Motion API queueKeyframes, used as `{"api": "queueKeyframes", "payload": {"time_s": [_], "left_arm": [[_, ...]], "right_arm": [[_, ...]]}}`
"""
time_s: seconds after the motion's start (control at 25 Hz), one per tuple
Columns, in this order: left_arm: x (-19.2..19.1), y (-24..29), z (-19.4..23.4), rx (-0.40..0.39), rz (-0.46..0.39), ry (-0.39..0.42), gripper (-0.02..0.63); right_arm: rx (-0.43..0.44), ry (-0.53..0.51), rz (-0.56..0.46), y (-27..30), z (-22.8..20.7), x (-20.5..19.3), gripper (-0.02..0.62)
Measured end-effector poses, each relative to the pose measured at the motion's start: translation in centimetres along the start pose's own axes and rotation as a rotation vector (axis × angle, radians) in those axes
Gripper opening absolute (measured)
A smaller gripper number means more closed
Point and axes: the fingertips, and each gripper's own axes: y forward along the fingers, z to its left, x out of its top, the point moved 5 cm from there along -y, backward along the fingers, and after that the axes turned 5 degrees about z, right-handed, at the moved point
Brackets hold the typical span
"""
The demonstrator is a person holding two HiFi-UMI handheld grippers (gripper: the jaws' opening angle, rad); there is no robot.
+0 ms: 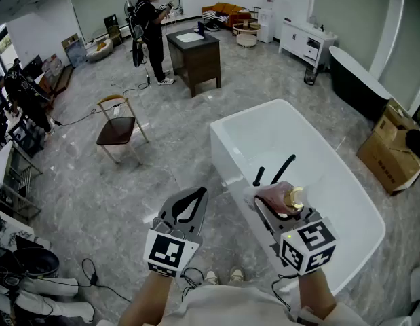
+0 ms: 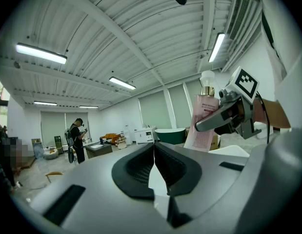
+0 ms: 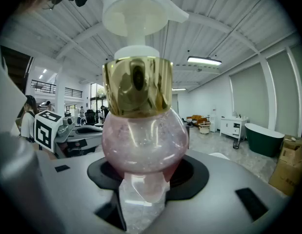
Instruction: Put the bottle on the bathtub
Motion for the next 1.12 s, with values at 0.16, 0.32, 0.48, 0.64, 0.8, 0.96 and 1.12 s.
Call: {"api": "queueKeyframes", "payload": {"time_s": [0.16, 0.32, 0.48, 0.64, 0.8, 0.96, 1.12], "left_arm": [[-0.1, 0.9, -0.6, 0.008, 0.000, 0.008, 0.020], [0.0, 1.6, -1.1, 0.021, 0.010, -0.003, 0.020], [0.5, 2.2, -2.3, 0.017, 0.007, -0.003, 0.020], [0.5, 3.3, -3.5, 0.021, 0.019, 0.004, 0.020], [-0.1, 3.8, -3.8, 0.050, 0.039, -0.009, 0.020], [-0.5, 3.6, -3.2, 0.098, 0.040, -0.045, 0.020], [-0.7, 4.2, -2.9, 0.111, 0.044, -0.034, 0.020]], "right_arm": [[-0.003, 0.019, -0.003, 0.1, -0.9, -0.5, 0.249], [0.001, 0.021, 0.008, 0.2, -1.9, -0.8, 0.249], [0.005, 0.026, 0.015, -0.6, -2.9, -1.2, 0.250], [0.029, 0.047, 0.020, -1.1, -4.2, -2.1, 0.249], [0.057, 0.038, 0.030, -0.8, -4.8, -2.9, 0.249], [0.077, 0.039, 0.044, -0.6, -5.2, -3.7, 0.249], [0.092, 0.040, 0.051, 0.2, -6.0, -4.2, 0.249]]}}
